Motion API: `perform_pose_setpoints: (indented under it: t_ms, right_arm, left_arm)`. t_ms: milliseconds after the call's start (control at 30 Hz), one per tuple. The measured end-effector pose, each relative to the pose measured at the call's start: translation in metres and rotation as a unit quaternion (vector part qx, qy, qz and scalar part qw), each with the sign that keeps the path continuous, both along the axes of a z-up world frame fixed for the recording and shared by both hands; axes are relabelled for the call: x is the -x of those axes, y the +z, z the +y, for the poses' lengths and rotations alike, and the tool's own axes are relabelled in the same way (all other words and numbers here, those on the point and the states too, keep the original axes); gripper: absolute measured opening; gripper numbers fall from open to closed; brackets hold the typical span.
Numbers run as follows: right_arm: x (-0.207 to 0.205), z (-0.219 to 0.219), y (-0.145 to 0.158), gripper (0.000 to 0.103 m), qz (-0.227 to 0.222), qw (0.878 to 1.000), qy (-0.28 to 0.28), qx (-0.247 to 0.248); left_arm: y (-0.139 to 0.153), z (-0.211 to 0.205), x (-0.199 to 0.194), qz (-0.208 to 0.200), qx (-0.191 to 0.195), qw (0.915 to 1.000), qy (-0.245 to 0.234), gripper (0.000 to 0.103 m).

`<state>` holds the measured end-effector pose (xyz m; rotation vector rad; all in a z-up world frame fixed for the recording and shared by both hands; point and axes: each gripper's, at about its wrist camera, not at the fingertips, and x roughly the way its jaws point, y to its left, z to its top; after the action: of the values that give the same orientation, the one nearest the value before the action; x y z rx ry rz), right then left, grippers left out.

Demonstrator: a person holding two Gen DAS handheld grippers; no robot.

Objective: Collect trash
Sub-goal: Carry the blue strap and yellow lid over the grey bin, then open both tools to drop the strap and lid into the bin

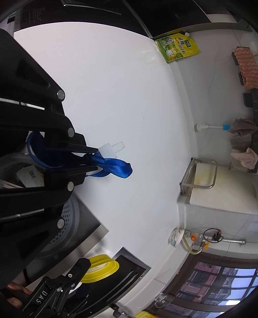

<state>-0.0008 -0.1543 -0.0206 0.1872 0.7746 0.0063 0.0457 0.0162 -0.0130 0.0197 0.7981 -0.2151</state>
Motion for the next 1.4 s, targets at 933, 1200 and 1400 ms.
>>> perform_pose_setpoints:
  t_ms: [933,1200,1400]
  right_arm:
    - [0.127,-0.013,-0.056,0.067,0.032,0.999,-0.017,-0.009]
    - [0.116,-0.020,-0.082,0.067,0.048,0.998,-0.021,-0.021]
    - [0.109,-0.017,-0.093,0.067,0.061,0.998,-0.014,-0.026]
  left_arm:
    - [-0.072,-0.063,0.090,0.060,-0.047,0.9933,-0.087,0.012]
    - [-0.091,-0.061,0.082,0.084,-0.053,0.9917,-0.081,0.013]
    - [-0.101,-0.059,0.074,0.102,-0.051,0.9904,-0.078,0.013]
